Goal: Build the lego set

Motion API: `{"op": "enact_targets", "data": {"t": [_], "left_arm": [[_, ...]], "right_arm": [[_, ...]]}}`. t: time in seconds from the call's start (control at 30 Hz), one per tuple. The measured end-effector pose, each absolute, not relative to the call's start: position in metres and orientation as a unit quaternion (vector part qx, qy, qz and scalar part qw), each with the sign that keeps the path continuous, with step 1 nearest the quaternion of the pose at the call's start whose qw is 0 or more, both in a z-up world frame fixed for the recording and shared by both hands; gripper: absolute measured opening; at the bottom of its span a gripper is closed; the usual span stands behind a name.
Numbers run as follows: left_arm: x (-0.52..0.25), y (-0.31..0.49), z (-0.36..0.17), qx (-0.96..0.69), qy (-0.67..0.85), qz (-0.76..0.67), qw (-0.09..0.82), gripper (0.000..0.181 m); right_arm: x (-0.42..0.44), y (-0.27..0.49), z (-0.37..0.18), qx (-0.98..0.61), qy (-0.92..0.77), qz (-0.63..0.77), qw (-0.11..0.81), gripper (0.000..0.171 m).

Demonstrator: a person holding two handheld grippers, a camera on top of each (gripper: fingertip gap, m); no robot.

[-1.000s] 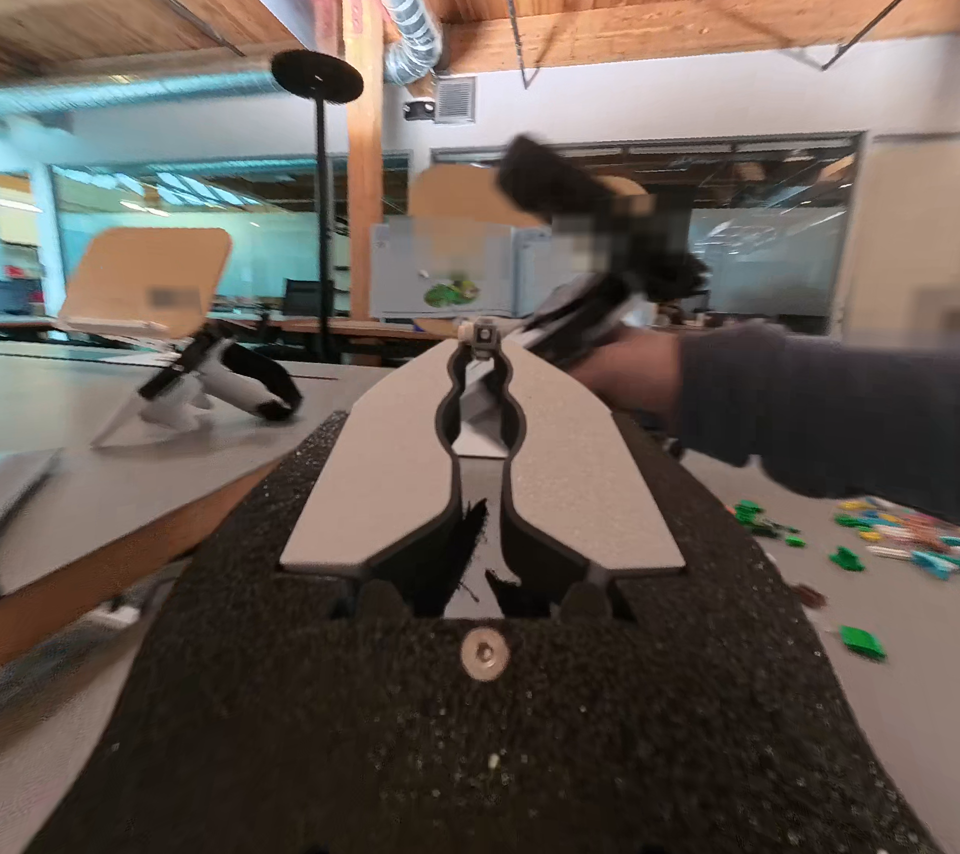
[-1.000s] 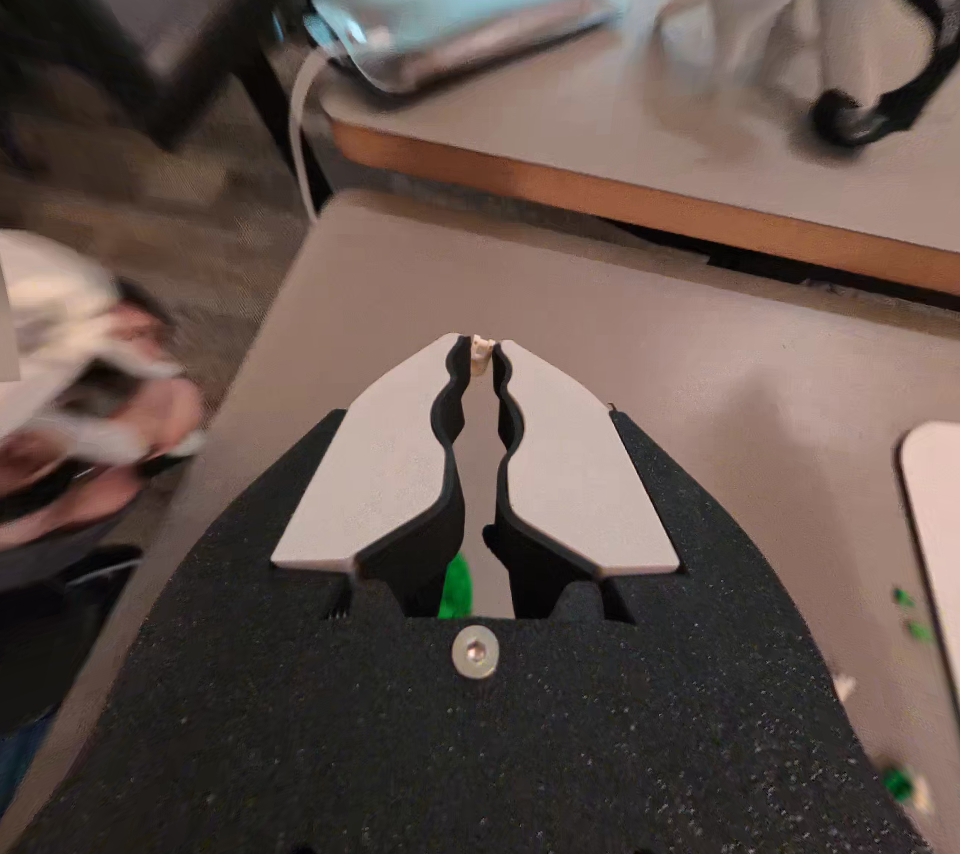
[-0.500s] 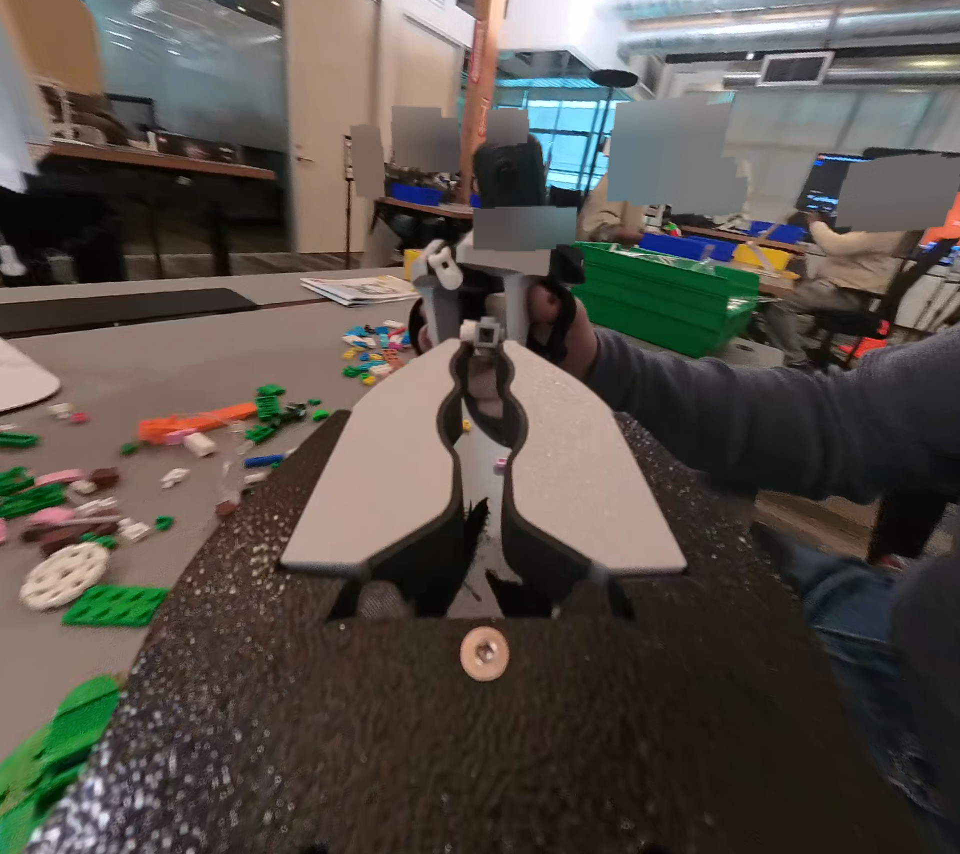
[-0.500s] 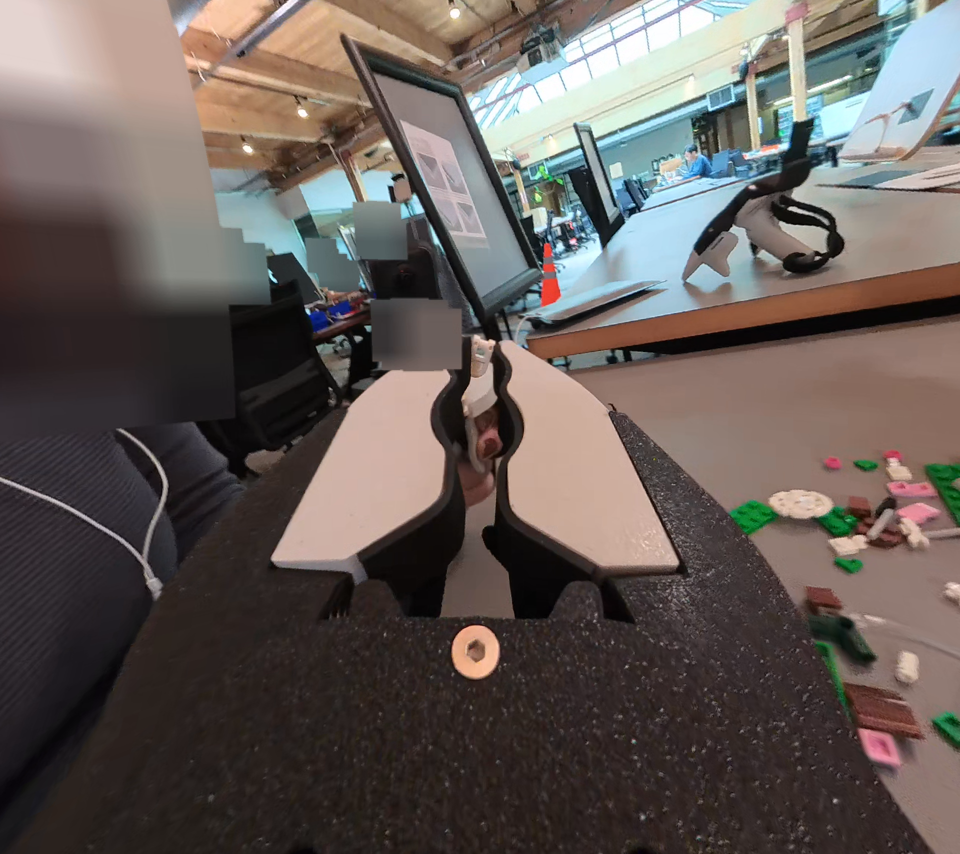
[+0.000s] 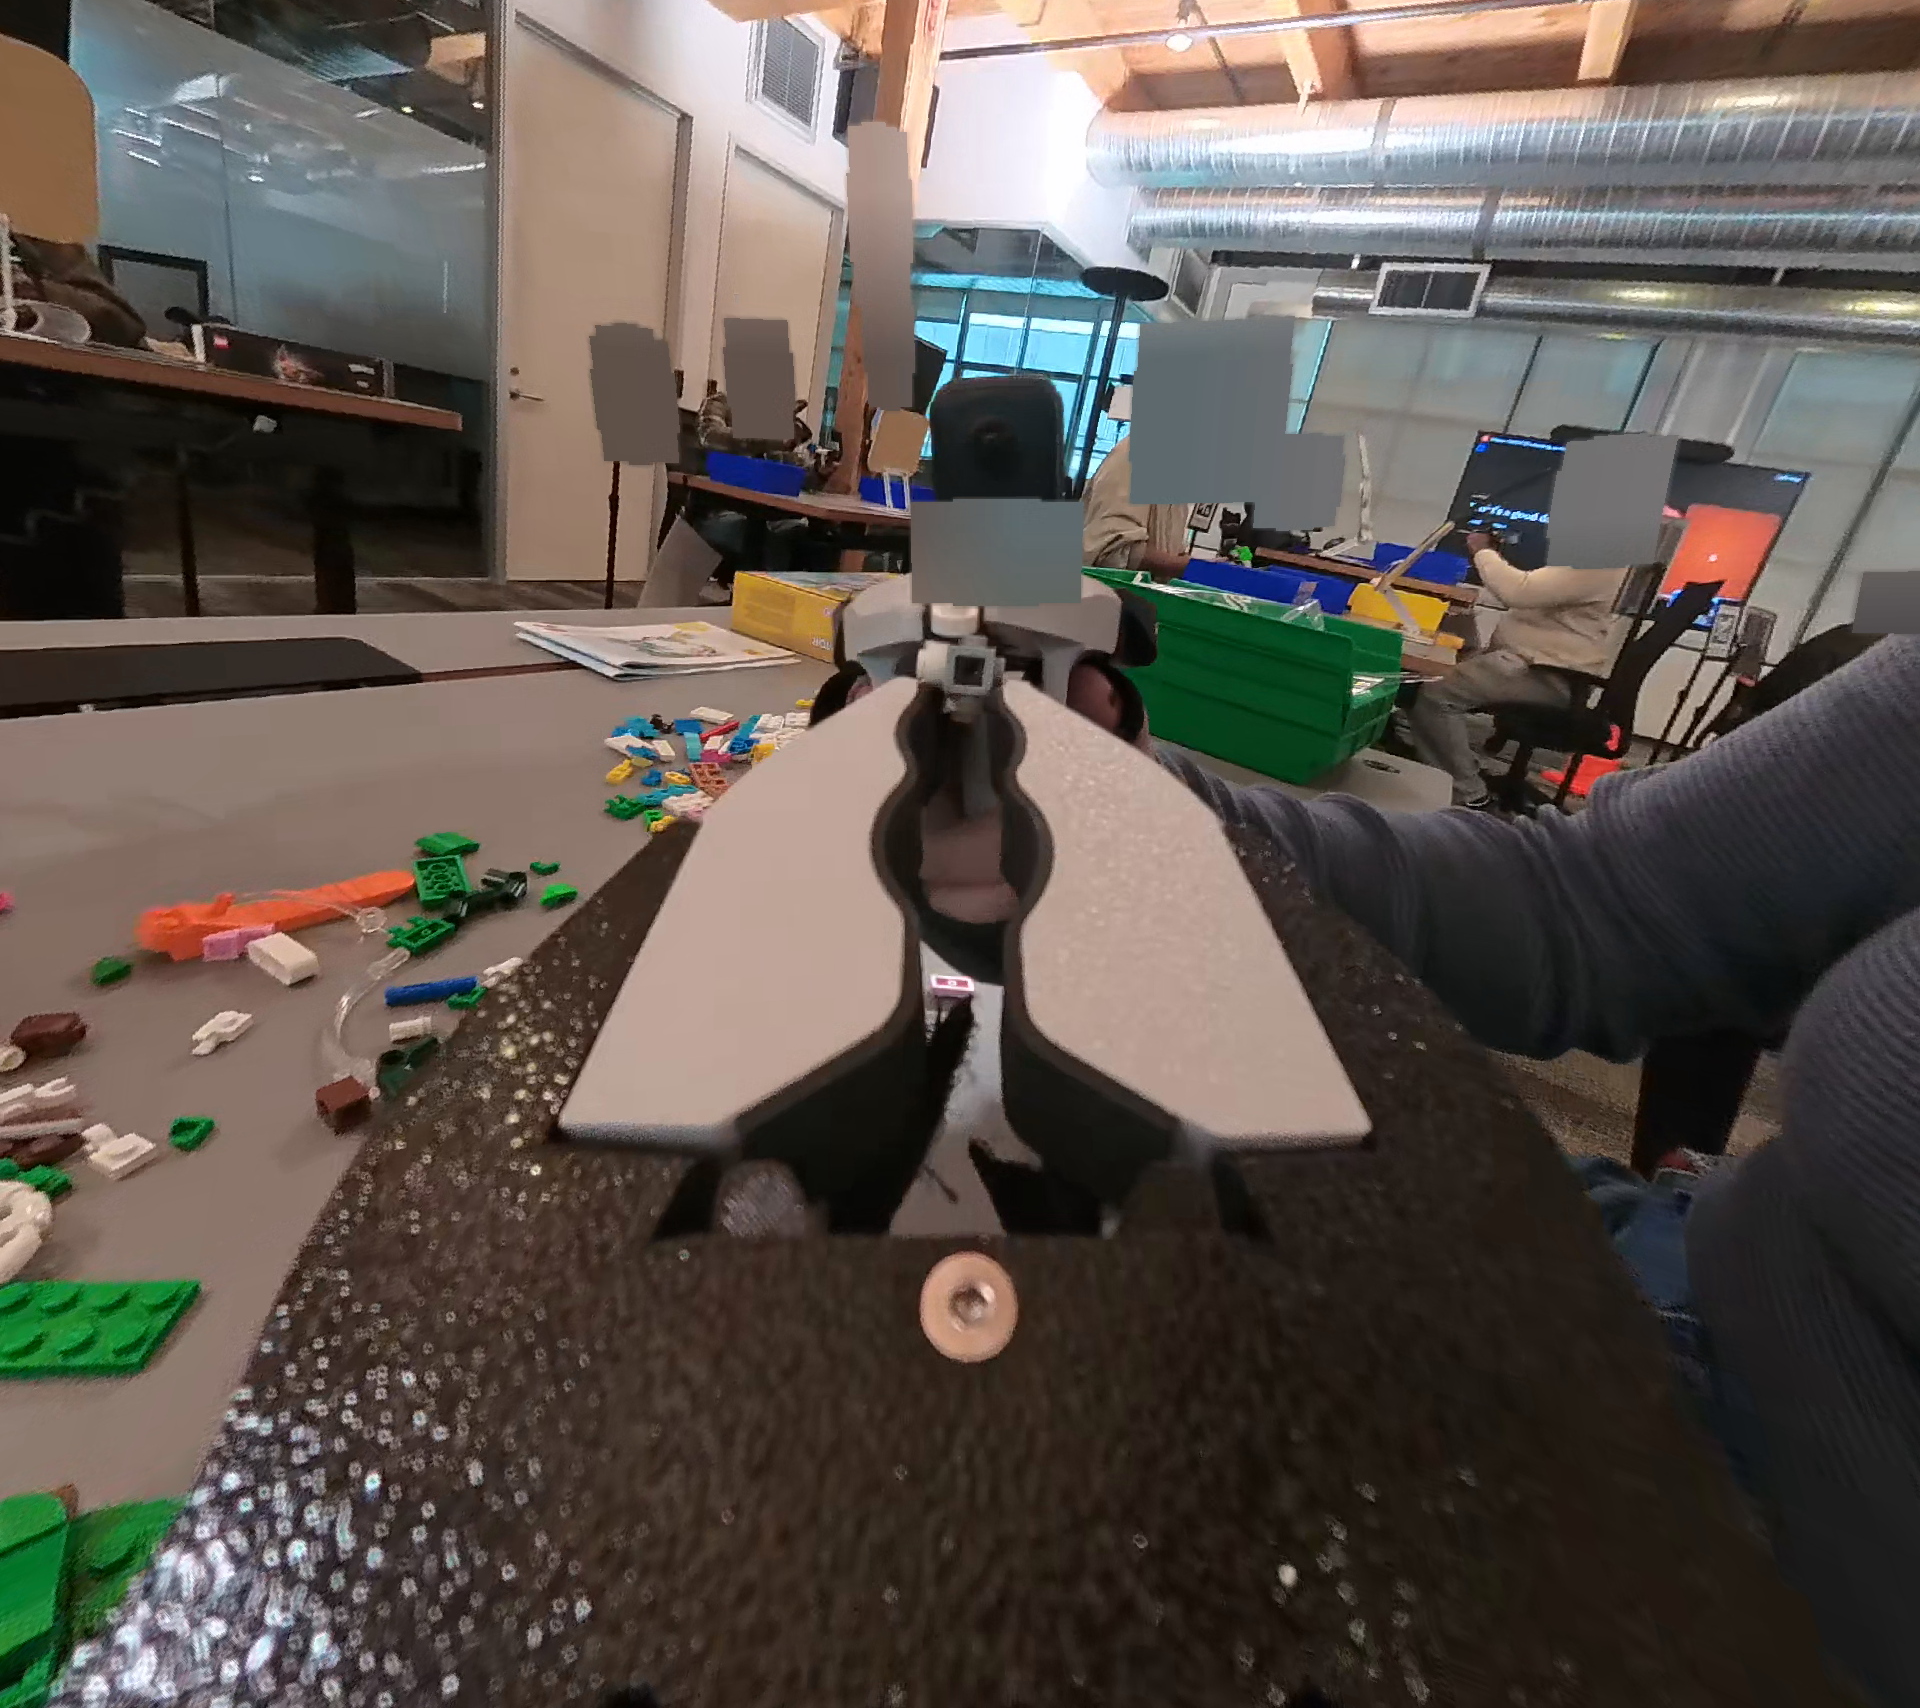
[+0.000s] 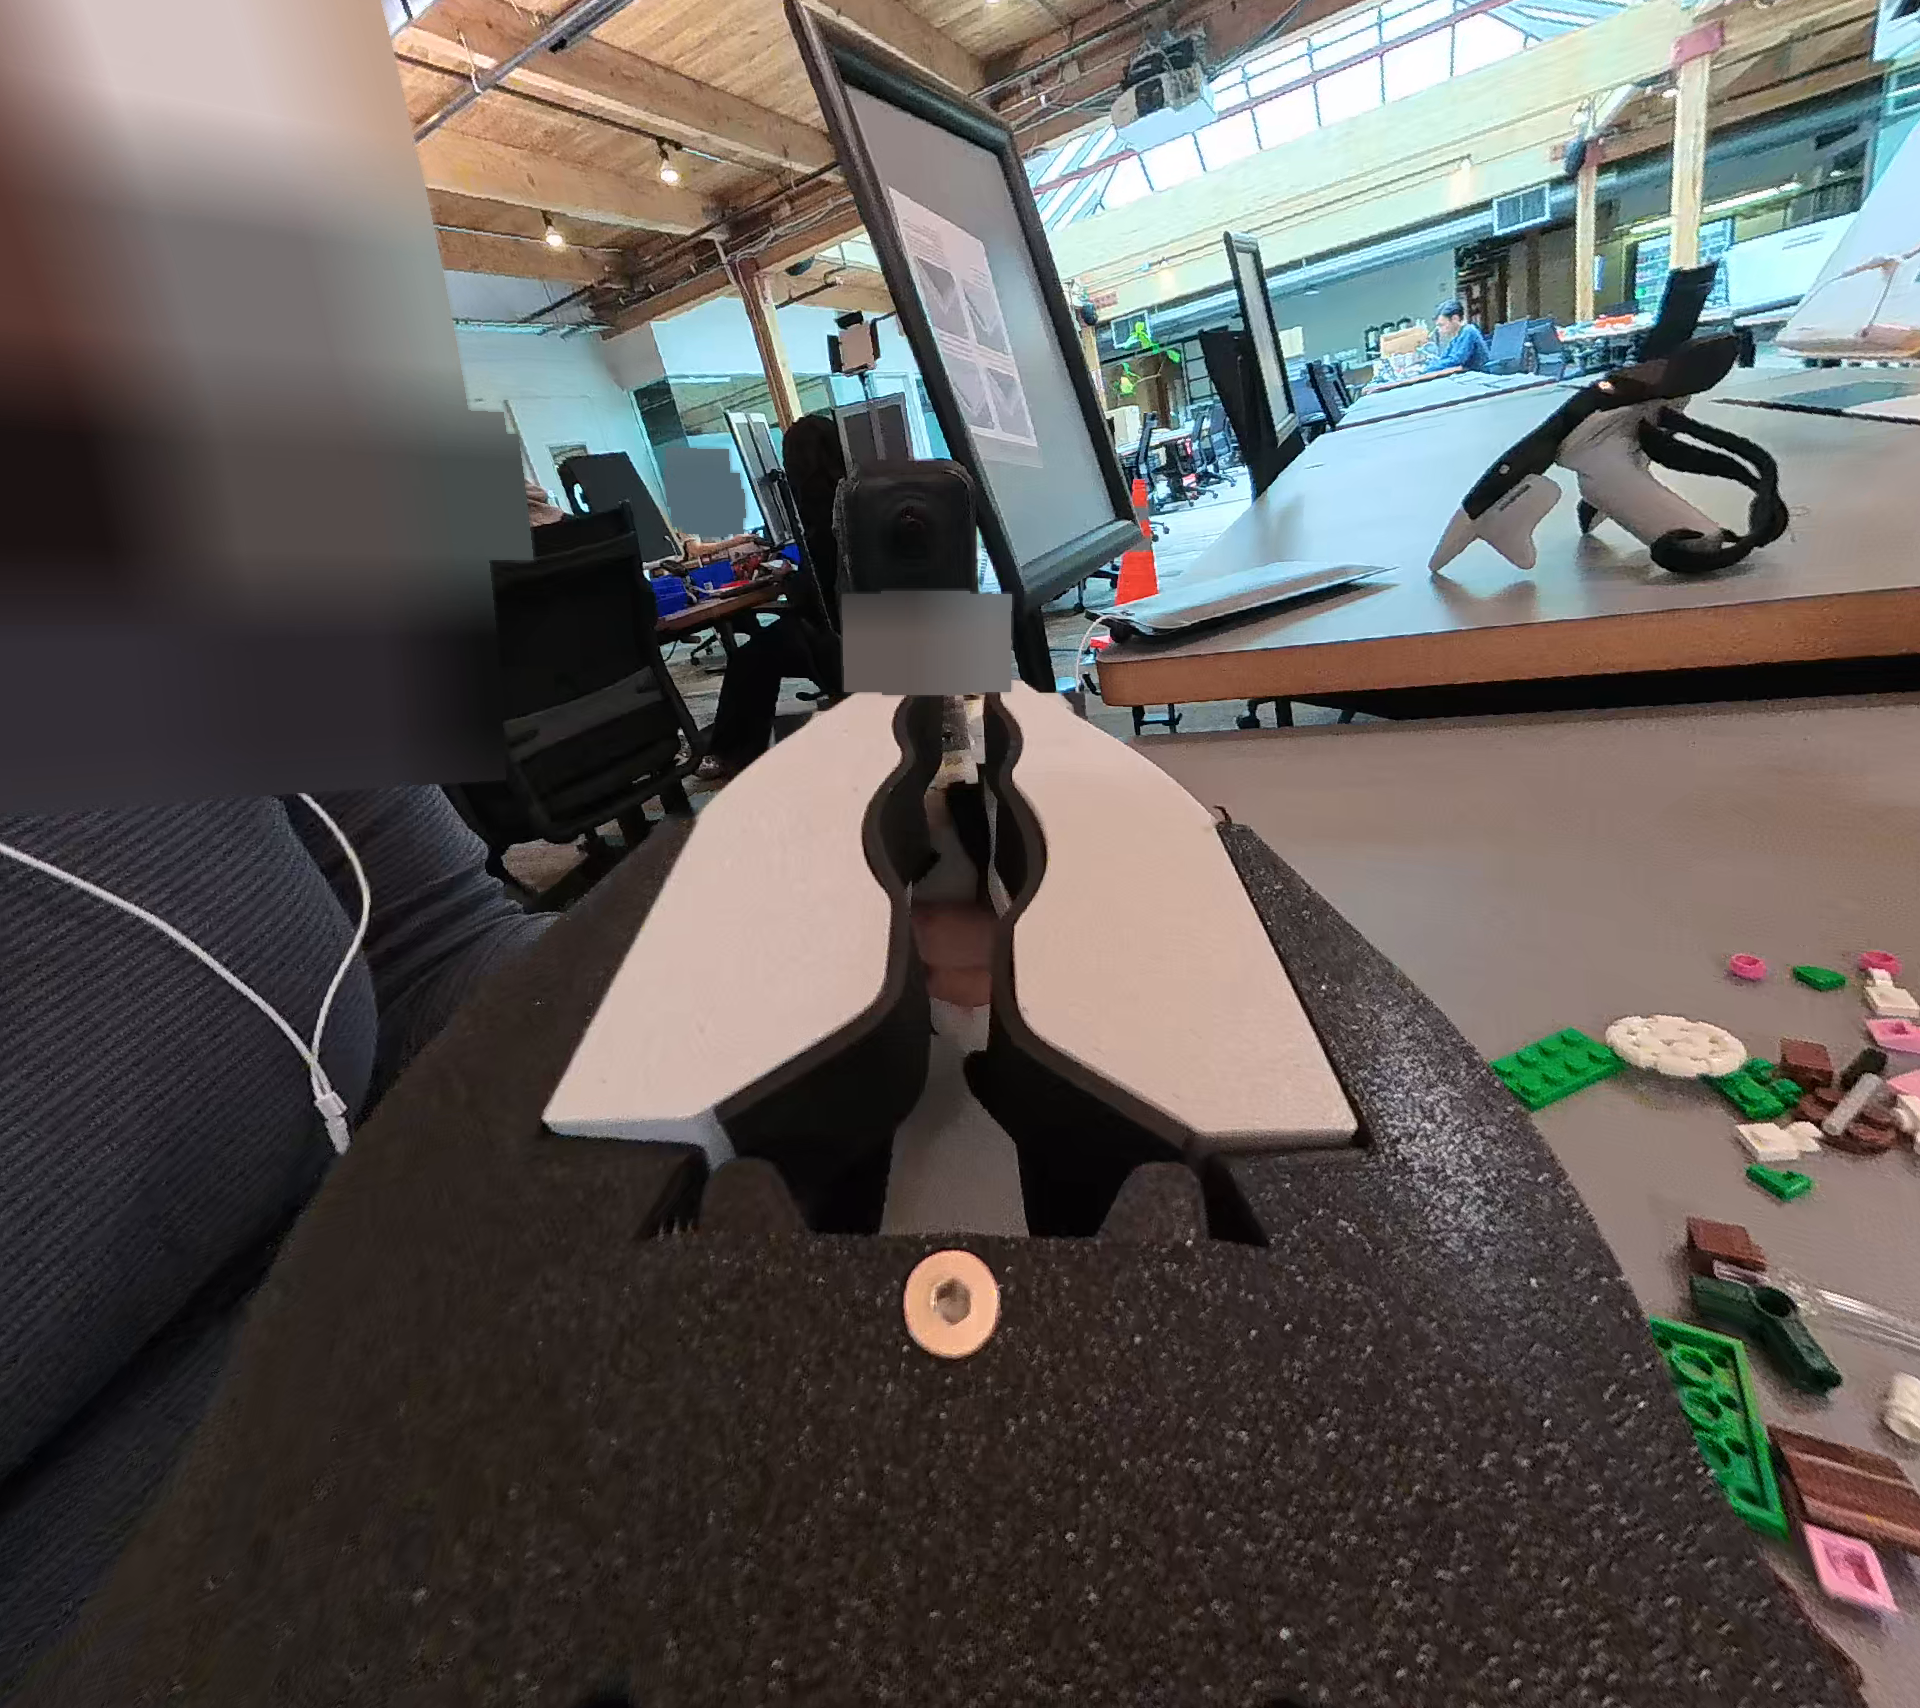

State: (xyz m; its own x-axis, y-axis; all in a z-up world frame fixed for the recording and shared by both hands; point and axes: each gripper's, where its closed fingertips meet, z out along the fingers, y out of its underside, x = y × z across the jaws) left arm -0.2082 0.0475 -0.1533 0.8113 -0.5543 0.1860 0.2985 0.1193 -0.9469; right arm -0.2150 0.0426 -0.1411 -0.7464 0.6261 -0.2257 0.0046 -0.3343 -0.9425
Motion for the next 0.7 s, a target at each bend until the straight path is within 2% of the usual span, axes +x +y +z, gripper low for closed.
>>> {"op": "enact_targets", "data": {"t": [0.37, 0.7], "left_arm": [[-0.2050, 0.0473, -0.1538, -0.591, 0.111, -0.299, 0.740, 0.009], [-0.2036, 0.0476, -0.1532, -0.580, 0.108, -0.311, 0.745, 0.009]], "right_arm": [[-0.2117, 0.0479, -0.1416, -0.300, -0.566, 0.726, 0.253, 0.007], [-0.2114, 0.0404, -0.1411, -0.305, -0.582, 0.707, 0.261, 0.007]]}}
